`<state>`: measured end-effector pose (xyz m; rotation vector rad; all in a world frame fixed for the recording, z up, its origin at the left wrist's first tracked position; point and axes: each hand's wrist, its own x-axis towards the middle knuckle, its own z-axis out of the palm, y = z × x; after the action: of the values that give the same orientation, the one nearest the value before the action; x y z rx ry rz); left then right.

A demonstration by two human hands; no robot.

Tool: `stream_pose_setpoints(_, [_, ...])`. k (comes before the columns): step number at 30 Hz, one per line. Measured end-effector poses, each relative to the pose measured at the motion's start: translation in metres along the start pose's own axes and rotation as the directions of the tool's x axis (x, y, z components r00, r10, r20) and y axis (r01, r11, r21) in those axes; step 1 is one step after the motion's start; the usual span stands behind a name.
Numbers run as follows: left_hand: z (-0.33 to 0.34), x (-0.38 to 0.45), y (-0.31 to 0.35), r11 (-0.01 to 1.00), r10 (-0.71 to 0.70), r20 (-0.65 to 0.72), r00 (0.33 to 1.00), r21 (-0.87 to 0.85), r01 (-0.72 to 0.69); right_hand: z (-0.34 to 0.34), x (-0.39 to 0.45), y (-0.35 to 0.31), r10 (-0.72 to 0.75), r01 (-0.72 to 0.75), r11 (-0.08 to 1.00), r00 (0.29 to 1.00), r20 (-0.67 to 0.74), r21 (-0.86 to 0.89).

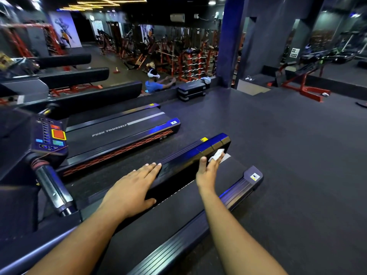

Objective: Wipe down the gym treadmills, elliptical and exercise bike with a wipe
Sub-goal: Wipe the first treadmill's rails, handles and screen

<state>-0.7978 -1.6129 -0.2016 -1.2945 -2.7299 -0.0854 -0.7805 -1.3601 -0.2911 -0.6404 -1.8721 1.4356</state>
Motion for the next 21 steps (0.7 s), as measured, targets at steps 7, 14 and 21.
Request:
stream_pose_setpoints(7, [-0.002,-0.001,0.003,1.0,-0.008,-0.002,1.0,-0.002,0.008,0.031,-0.039,-0.009,-0.063,0.061,0.998,0.996,0.058,0.034])
stream_pose_setpoints(14, [-0.002,-0.001,0.003,1.0,-0.002,-0.002,1.0,0.001,0.002,0.008,0.015,-0.022,0.275,-0.254,0.954,0.953,-0.126,0.161])
stream_pose_setpoints(21, [-0.001,0.001,0.002,1.0,-0.005,-0.001,1.0,0.002,0.005,0.022,-0.021,-0.024,-0.026,0.027,0.999,0.999,-0.033,0.026])
